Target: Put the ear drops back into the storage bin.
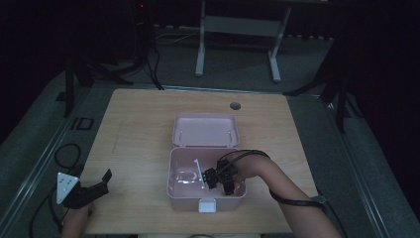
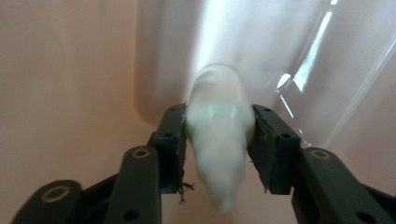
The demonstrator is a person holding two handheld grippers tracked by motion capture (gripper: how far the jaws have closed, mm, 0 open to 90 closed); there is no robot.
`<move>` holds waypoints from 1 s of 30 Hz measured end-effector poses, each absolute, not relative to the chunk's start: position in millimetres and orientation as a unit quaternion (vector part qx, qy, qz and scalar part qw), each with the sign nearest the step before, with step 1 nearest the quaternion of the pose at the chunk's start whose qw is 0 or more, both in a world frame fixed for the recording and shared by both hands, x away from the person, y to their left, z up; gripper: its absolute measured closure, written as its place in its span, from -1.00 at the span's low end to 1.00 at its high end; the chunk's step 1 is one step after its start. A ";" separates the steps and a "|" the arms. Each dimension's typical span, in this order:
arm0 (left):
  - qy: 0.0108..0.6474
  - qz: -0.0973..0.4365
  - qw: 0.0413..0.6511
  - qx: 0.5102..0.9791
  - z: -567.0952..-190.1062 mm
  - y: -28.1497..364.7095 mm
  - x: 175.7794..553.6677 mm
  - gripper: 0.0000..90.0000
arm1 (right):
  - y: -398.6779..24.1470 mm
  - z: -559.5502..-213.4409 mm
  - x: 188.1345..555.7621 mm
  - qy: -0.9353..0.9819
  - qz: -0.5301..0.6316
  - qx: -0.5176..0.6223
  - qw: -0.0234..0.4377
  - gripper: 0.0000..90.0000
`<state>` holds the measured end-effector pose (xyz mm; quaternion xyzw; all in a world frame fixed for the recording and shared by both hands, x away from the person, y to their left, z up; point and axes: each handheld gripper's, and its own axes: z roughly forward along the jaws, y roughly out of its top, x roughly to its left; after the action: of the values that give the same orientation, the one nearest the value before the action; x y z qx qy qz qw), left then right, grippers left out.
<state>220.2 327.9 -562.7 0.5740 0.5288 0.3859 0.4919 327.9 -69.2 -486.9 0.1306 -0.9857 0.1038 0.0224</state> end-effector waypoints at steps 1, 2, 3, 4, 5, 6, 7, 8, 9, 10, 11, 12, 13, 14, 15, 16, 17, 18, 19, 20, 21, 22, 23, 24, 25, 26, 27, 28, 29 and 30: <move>0.529 0.386 0.492 0.574 -562.7 327.8 220.2 -0.99 | -69.1 -486.6 327.8 -0.986 0.104 0.129 0.020 0.27; 0.529 0.386 0.492 0.574 -562.7 327.8 220.3 -0.99 | -69.1 -486.6 327.8 -0.986 0.104 0.129 0.020 0.27; 0.529 0.386 0.491 0.574 -562.7 327.8 220.3 -0.99 | -69.5 -486.2 327.6 -0.986 0.105 0.130 0.018 0.26; 0.529 0.386 0.492 0.574 -562.7 327.8 220.3 -0.99 | -69.5 -486.2 327.6 -0.986 0.105 0.130 0.018 0.26; 0.529 0.386 0.491 0.574 -562.7 327.7 220.2 -0.99 | -70.1 -485.6 327.6 -0.986 0.103 0.129 0.019 0.26; 0.529 0.386 0.491 0.574 -562.7 327.7 220.2 -0.99 | -70.6 -483.1 327.5 -0.986 0.100 0.130 0.019 0.25; 0.529 0.386 0.491 0.574 -562.7 327.7 220.2 -0.99 | -70.6 -483.1 327.5 -0.986 0.100 0.130 0.019 0.25; 0.529 0.386 0.491 0.574 -562.7 327.7 220.2 -0.99 | -71.6 -479.1 326.5 -0.986 0.097 0.132 0.020 0.23; 0.529 0.386 0.491 0.574 -562.7 327.7 220.3 -0.99 | -72.0 -476.5 326.0 -0.987 0.095 0.132 0.017 0.23; 0.529 0.386 0.491 0.574 -562.7 327.7 220.3 -0.99 | -72.0 -476.5 326.0 -0.987 0.095 0.132 0.017 0.23; 0.529 0.386 0.491 0.574 -562.7 327.7 220.3 -0.99 | -72.2 -473.2 325.9 -0.987 0.095 0.131 0.016 0.21; 0.530 0.386 0.491 0.574 -562.6 327.7 220.4 -0.99 | -73.5 -466.4 325.8 -0.988 0.087 0.129 0.015 0.19; 0.530 0.386 0.491 0.574 -562.6 327.7 220.4 -0.99 | -73.8 -462.1 326.4 -0.988 0.082 0.128 0.013 0.17; 0.530 0.386 0.491 0.574 -562.6 327.7 220.4 -0.99 | -74.3 -457.9 326.7 -0.989 0.076 0.124 0.013 0.16; 0.530 0.386 0.491 0.574 -562.6 327.7 220.4 -0.99 | -74.9 -453.7 326.6 -0.989 0.073 0.124 0.009 0.14; 0.529 0.386 0.491 0.574 -562.7 327.7 220.4 -0.99 | -74.9 -453.7 326.6 -0.989 0.073 0.124 0.009 0.14; 0.529 0.386 0.491 0.574 -562.7 327.7 220.4 -0.99 | -76.4 -445.3 326.6 -0.990 0.068 0.122 0.003 0.08; 0.530 0.386 0.491 0.574 -562.7 327.7 220.4 -0.99 | -77.3 -440.9 326.7 -0.990 0.063 0.123 0.000 0.03; 0.530 0.386 0.491 0.574 -562.7 327.8 220.3 -0.99 | -78.4 -436.2 326.8 -0.991 0.056 0.121 -0.003 0.00; 0.530 0.386 0.491 0.574 -562.7 327.8 220.4 -0.99 | -79.6 -431.2 326.7 -0.992 0.047 0.121 -0.007 -0.05; 0.530 0.386 0.491 0.574 -562.7 327.8 220.4 -0.99 | -79.6 -431.2 326.7 -0.992 0.047 0.121 -0.007 -0.05; 0.530 0.386 0.492 0.573 -562.7 327.7 220.4 -0.99 | -80.8 -426.0 326.8 -0.992 0.036 0.120 -0.009 -0.13; 0.530 0.386 0.491 0.573 -562.7 327.7 220.4 -0.99 | -82.1 -420.5 326.9 -0.993 0.021 0.114 -0.007 -0.19; 0.530 0.386 0.491 0.573 -562.7 327.7 220.4 -0.99 | -84.4 -411.3 327.5 -0.995 -0.006 0.103 -0.004 -0.31; 0.530 0.386 0.491 0.573 -562.7 327.7 220.4 -0.99 | -85.7 -407.9 327.2 -0.994 -0.016 0.104 -0.011 -0.40; 0.530 0.386 0.491 0.573 -562.7 327.7 220.4 -0.99 | -87.2 -404.6 326.9 -0.994 -0.025 0.107 -0.016 -0.46; 0.529 0.387 0.491 0.573 -562.7 327.7 220.4 -0.99 | -89.2 -400.8 326.6 -0.993 -0.031 0.109 -0.016 -0.52; 0.530 0.387 0.491 0.573 -562.7 327.7 220.3 -0.99 | -91.0 -397.6 327.1 -0.994 -0.037 0.103 -0.014 -0.58; 0.530 0.387 0.491 0.573 -562.7 327.7 220.3 -0.99 | -91.0 -397.6 327.1 -0.994 -0.037 0.103 -0.014 -0.58; 0.530 0.387 0.491 0.573 -562.7 327.7 220.3 -0.99 | -92.4 -394.8 327.8 -0.995 -0.046 0.093 -0.012 -0.62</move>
<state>220.3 327.7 -562.7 0.5732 0.5296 0.3866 0.4915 327.8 -92.4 -394.8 0.0927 -0.9945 -0.0464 -0.0121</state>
